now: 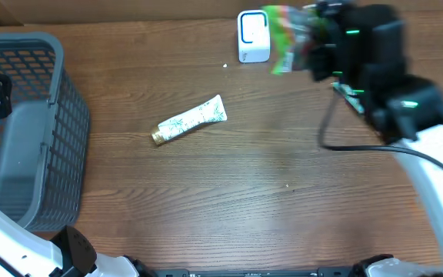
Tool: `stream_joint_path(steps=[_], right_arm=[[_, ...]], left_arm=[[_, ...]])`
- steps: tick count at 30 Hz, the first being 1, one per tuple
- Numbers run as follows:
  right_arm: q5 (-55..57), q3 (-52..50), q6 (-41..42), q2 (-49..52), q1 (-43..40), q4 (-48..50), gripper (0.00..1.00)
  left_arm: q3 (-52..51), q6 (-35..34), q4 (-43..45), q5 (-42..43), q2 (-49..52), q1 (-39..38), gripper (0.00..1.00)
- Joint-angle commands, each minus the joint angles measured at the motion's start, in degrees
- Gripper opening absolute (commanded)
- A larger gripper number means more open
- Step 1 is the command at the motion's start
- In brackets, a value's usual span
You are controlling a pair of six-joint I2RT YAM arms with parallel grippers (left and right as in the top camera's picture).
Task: Scan the item barcode
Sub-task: 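Carry the snack bag right and drop it beside the cup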
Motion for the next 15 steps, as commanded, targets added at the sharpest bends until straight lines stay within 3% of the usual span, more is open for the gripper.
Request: stream_joint_path(steps=[1, 5, 8, 10, 15], right_arm=[[-15.58, 0.26, 15.06, -3.26, -10.88, -10.56, 0.04], [-17.42, -0.39, 21.31, -2.95, -26.56, -20.94, 0.04], [-17.40, -2.60, 25.81, -2.38, -34.88, -23.23, 0.04], [-15.26, -8.79, 27.91, -2.38, -43.23, -21.33, 0.04], [-13.88, -24.09, 31.04, -2.38, -52.50, -11.65, 0.04]], left_arm=[[0.02, 1.09, 0.00, 0.76, -0.07, -0.37, 1.00], [0.02, 1.09, 0.00, 0.76, -0.07, -0.37, 0.99], [0.02, 1.09, 0.00, 0.76, -0.07, -0.37, 0.99], [0.02, 1.09, 0.00, 0.76, -0.07, -0.37, 1.00], [0.02, 1.09, 0.00, 0.76, -0.07, -0.37, 1.00]])
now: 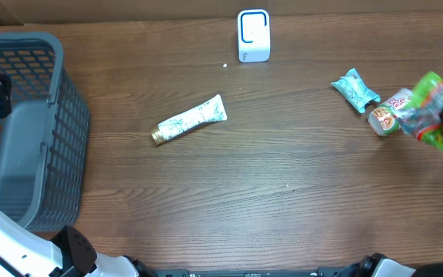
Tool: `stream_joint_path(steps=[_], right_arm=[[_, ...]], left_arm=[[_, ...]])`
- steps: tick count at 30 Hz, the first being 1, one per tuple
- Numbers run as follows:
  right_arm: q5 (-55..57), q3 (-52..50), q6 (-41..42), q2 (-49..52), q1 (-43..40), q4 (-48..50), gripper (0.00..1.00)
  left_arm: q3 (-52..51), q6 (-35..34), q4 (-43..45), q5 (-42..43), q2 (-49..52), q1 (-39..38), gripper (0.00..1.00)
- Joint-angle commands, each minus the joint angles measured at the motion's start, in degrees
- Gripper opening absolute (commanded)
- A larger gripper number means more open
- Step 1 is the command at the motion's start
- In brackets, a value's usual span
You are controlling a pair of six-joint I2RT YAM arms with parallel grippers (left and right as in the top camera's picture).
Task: Scan the item barcode
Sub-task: 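Carry the snack bag right and drop it beside the cup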
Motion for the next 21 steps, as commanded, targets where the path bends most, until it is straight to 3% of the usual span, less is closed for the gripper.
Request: stream_joint_path(steps=[1, 5, 7, 9, 10, 13, 18, 21], right_arm=[[0.11, -9.46, 3.80, -0.55, -5.03, 5.27, 0.04], [0.07, -17.53, 3.96, -0.50, -7.17, 12.94, 0.05], [0.11, -19.93, 3.93, -0.35, -7.15, 15.52, 0.18], [0.00, -20.74, 3.96, -0.35, -7.15, 16.48, 0.18], [-0.59, -20.72, 3.89, -0.42, -7.15, 16.48, 0.24], [-3.91, -19.93, 1.92, -0.46, -7.13, 15.93, 0.59], [-5.92, -10.95, -0.92, -0.48, -6.12, 8.00, 0.81], [-6.56, -4.15, -2.40, -0.48, -4.52, 2.54, 0.87]], left_arm=[[0.02, 1.09, 0.04, 0.79, -0.07, -0.37, 1.00], [0.02, 1.09, 0.04, 0.79, -0.07, -0.37, 1.00], [0.02, 1.09, 0.04, 0.79, -0.07, -0.37, 1.00], [0.02, 1.09, 0.04, 0.79, -0.07, -0.37, 1.00], [0.02, 1.09, 0.04, 0.79, -0.02, -0.37, 1.00], [0.02, 1.09, 0.04, 0.79, -0.02, -0.37, 1.00], [0.02, 1.09, 0.04, 0.79, -0.02, -0.37, 1.00], [0.02, 1.09, 0.04, 0.79, -0.02, -0.37, 1.00]])
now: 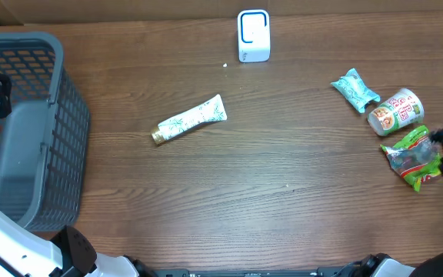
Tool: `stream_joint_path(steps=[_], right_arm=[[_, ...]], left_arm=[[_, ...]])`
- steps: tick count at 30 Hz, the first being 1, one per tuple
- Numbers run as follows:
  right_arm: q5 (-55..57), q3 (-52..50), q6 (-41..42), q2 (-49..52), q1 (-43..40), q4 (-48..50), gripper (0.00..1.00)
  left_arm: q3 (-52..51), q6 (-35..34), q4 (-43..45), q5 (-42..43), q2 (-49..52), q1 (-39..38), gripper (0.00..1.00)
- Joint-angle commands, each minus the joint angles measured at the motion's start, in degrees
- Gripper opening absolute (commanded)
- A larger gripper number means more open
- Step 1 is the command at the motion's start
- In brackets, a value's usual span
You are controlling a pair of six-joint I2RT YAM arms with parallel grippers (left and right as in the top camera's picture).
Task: Scan the item barcode
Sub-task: 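Carry the snack bag right and drop it beside the cup, then move the right gripper to the white Pantene tube and grasp it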
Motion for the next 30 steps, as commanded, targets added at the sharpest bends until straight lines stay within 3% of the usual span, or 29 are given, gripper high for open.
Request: stream_joint_path(steps=[1, 6, 10, 14, 19, 27, 30], right_arm=[[-2.64, 8.76, -3.61, -0.90, 2.56, -3.78, 0.88], [-10.25, 12.98, -5.38, -0.87, 13.70, -3.26, 0.87], [-10.56, 12.98, 1.84, 1.20, 29.24, 5.77, 0.87], [-8.96, 12.98, 13.14, 8.44, 46.40, 21.57, 0.80], [-7.28, 12.98, 16.20, 23.06, 65.18, 48.46, 0.79], [-7.06, 13.00, 28.59, 39.36, 76.30, 78.79, 0.78], [-7.10, 13.00, 29.66, 41.24, 78.29, 78.79, 0.78]], left_arm=[[0.02, 1.09, 0.04, 0.79, -0.02, -0.37, 1.00], [0.02, 1.09, 0.04, 0.79, -0.02, -0.37, 1.00], [0.02, 1.09, 0.04, 0.79, -0.02, -0.37, 0.99], [0.02, 1.09, 0.04, 0.79, -0.02, -0.37, 1.00], [0.02, 1.09, 0.04, 0.79, -0.02, -0.37, 1.00], [0.02, 1.09, 0.04, 0.79, -0.02, -0.37, 0.99], [0.02, 1.09, 0.04, 0.79, -0.02, -0.37, 1.00]])
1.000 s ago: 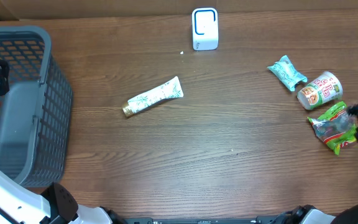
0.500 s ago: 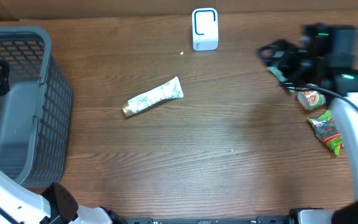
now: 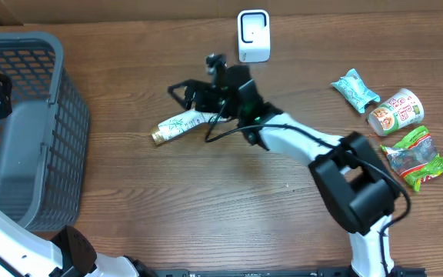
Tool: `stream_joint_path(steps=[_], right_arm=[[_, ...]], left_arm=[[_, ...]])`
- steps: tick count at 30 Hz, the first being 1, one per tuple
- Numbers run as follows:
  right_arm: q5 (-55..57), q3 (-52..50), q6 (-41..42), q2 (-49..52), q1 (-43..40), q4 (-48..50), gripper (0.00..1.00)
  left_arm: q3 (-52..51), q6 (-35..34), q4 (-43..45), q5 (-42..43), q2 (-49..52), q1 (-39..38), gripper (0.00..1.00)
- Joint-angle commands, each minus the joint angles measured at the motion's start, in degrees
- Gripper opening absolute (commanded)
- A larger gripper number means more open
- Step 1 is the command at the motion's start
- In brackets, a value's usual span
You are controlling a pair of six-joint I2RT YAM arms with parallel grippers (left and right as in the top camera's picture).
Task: Scan the item barcode
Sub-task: 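Move the right gripper to the white Pantene tube and grasp it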
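A white tube with a leaf print and a gold cap (image 3: 177, 125) lies on the wooden table (image 3: 229, 208), left of centre. My right arm reaches across from the lower right. Its gripper (image 3: 189, 98) hovers over the tube's wide flat end and looks open, with dark fingers on either side of that end. The white barcode scanner (image 3: 253, 35) stands at the back edge, just right of the gripper. A dark part of my left arm shows at the far left over the basket; its fingers are not clear.
A grey mesh basket (image 3: 29, 185) fills the left side. At the right lie a teal packet (image 3: 355, 89), a tipped printed cup (image 3: 394, 112) and a green snack bag (image 3: 418, 158).
The right gripper has let go of the green snack bag, which lies flat at the right edge. The arm has moved from there to the tube left of centre.
The right gripper held the green snack bag up by the scanner. Then the bag was at the far right beside the cup, then low on the table there. Now the bag lies released and the gripper is over the tube, which has not moved.
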Motion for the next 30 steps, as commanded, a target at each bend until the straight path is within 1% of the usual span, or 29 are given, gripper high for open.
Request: stream_joint_path(steps=[1, 5, 9, 11, 13, 15, 17, 18, 19, 21, 22, 24, 27, 28, 30], right_arm=[[0.42, 0.57, 4.17, 1.53, 2.05, -2.19, 0.78], [0.61, 0.57, 1.73, 1.66, 3.13, -12.81, 0.78], [4.68, 0.57, 0.24, 1.66, 2.80, -28.70, 0.79], [5.77, 0.55, -1.11, 1.66, 1.70, -34.05, 0.79], [5.55, 0.55, -1.03, 1.66, -0.07, -36.46, 0.79], [3.04, 0.57, -0.98, 1.68, -1.77, -35.60, 0.79], [0.50, 0.57, -0.76, 1.66, -2.25, -31.80, 0.79], [0.31, 0.57, -0.76, 1.66, -2.12, -30.69, 0.80], [0.11, 0.55, -0.76, 1.66, -1.16, -27.71, 0.87], [1.44, 0.55, -0.74, 1.68, 0.35, -24.90, 0.87], [2.89, 0.55, -0.48, 1.68, 1.09, -23.98, 0.86], [10.32, 0.55, 3.04, 1.97, 3.56, -23.71, 0.81], [16.02, 0.55, 6.05, 2.99, 5.66, -23.61, 0.80], [18.78, 0.55, 7.32, 3.48, 6.54, -23.52, 0.78], [21.92, 0.55, 8.31, 4.48, 7.41, -22.40, 0.69]], left_arm=[[0.02, 1.09, 0.22, 0.76, -0.04, -0.37, 0.99], [0.02, 1.09, 0.22, 0.76, -0.04, -0.37, 1.00], [0.02, 1.09, 0.22, 0.76, -0.04, -0.37, 1.00], [0.02, 1.09, 0.22, 0.76, -0.04, -0.37, 1.00], [0.02, 1.09, 0.22, 0.76, -0.04, -0.37, 1.00], [0.02, 1.09, 0.22, 0.76, -0.04, -0.37, 1.00], [0.02, 1.09, 0.22, 0.76, -0.04, -0.37, 1.00], [0.02, 1.09, 0.22, 0.76, -0.04, -0.37, 0.99], [0.02, 1.09, 0.22, 0.76, -0.04, -0.37, 1.00], [0.02, 1.09, 0.22, 0.76, -0.04, -0.37, 0.99], [0.02, 1.09, 0.22, 0.76, -0.04, -0.37, 0.99], [0.02, 1.09, 0.22, 0.76, -0.04, -0.37, 1.00], [0.02, 1.09, 0.22, 0.76, -0.04, -0.37, 1.00], [0.02, 1.09, 0.22, 0.76, -0.04, -0.37, 1.00], [0.02, 1.09, 0.22, 0.76, -0.04, -0.37, 1.00]])
